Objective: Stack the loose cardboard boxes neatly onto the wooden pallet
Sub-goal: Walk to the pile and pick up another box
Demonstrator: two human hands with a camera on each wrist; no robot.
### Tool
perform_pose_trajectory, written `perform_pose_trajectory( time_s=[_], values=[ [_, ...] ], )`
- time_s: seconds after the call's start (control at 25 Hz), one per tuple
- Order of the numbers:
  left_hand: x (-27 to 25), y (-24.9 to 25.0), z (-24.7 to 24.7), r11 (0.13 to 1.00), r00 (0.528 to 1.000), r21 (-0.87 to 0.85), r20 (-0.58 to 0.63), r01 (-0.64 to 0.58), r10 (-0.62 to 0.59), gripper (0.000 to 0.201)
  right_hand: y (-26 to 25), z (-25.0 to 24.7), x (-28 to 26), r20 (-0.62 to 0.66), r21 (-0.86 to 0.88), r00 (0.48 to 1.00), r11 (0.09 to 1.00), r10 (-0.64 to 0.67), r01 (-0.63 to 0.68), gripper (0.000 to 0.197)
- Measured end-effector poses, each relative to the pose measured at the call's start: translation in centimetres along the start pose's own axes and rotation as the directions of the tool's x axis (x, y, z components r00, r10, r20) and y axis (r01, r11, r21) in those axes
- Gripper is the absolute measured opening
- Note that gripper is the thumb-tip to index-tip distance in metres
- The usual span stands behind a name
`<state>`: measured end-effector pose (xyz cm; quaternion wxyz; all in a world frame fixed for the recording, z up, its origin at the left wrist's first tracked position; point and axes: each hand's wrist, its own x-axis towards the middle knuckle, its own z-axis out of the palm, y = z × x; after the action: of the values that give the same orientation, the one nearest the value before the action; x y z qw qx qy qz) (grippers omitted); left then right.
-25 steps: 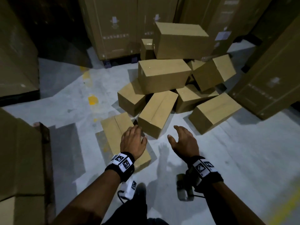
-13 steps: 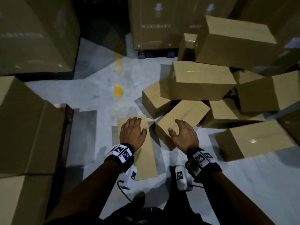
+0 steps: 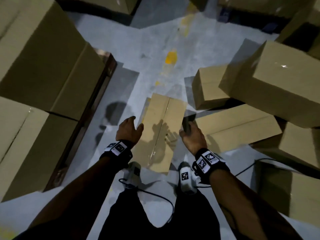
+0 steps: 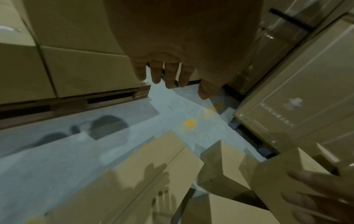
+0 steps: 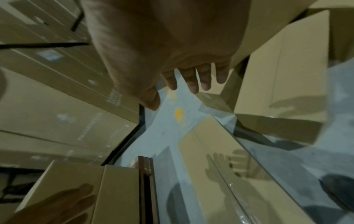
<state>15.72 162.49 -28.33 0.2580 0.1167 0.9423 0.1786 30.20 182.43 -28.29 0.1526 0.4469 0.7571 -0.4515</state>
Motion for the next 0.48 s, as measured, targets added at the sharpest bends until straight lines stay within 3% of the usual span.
perform_pose_trajectory(
  time_s=[0.24, 0.48],
  values=[
    [7.5, -7.2, 10.8, 0.992, 0.991, -0.074, 0.098, 0.098, -0.091, 0.066, 7.6, 9.3, 8.4, -0.045, 0.235, 0.983, 0.959, 0.176, -0.161, 0.07],
    [18.3, -13.9, 23.3, 0.983, 0.984, -0.143, 0.15, 0.118, -0.097, 0.084, 13.6, 20.0, 19.6, -0.089, 0.427, 0.956, 0.878, 0.28, -0.217, 0.1]
  ],
)
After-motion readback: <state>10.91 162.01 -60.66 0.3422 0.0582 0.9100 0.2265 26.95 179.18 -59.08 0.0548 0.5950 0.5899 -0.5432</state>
